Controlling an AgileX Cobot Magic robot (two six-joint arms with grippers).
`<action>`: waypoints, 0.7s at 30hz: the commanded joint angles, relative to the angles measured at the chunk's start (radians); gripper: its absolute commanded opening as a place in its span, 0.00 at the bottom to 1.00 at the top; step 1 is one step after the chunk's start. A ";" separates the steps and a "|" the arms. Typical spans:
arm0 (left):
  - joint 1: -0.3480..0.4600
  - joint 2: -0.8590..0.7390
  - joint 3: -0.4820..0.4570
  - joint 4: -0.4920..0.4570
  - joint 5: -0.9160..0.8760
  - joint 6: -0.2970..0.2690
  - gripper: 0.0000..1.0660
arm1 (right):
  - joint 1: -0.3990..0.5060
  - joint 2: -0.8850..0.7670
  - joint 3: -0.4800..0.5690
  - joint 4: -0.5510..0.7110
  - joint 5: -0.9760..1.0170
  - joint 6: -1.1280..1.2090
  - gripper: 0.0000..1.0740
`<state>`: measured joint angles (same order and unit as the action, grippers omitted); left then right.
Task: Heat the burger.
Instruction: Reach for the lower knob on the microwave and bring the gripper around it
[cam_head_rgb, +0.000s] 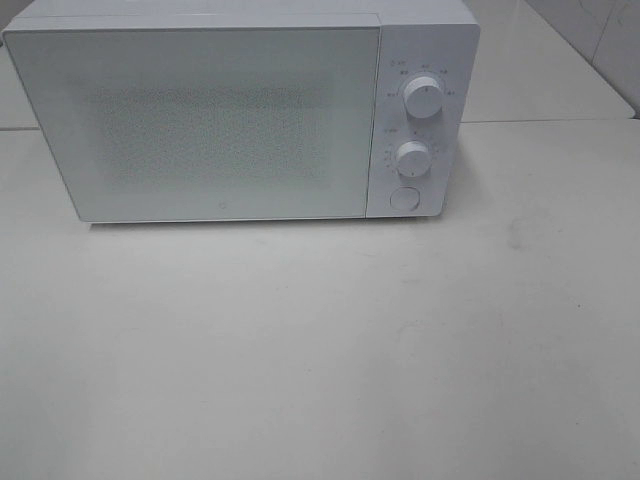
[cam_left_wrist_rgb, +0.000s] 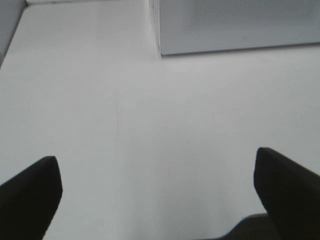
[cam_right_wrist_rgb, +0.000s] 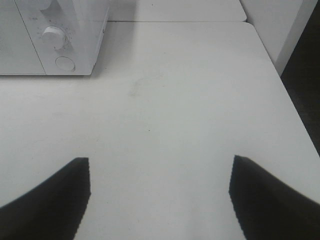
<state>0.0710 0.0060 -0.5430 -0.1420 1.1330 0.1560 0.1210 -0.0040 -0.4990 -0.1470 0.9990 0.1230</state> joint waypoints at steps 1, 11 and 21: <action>-0.001 -0.028 0.026 0.000 -0.060 -0.008 0.92 | -0.005 -0.027 0.002 0.000 0.000 -0.001 0.70; -0.001 -0.038 0.025 0.001 -0.060 -0.013 0.92 | -0.005 -0.021 0.002 -0.001 0.000 -0.001 0.70; -0.001 -0.037 0.025 0.000 -0.060 -0.013 0.92 | -0.005 -0.018 0.002 -0.001 0.000 -0.001 0.70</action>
<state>0.0710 -0.0050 -0.5200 -0.1420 1.0900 0.1520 0.1210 -0.0040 -0.4990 -0.1470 0.9990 0.1230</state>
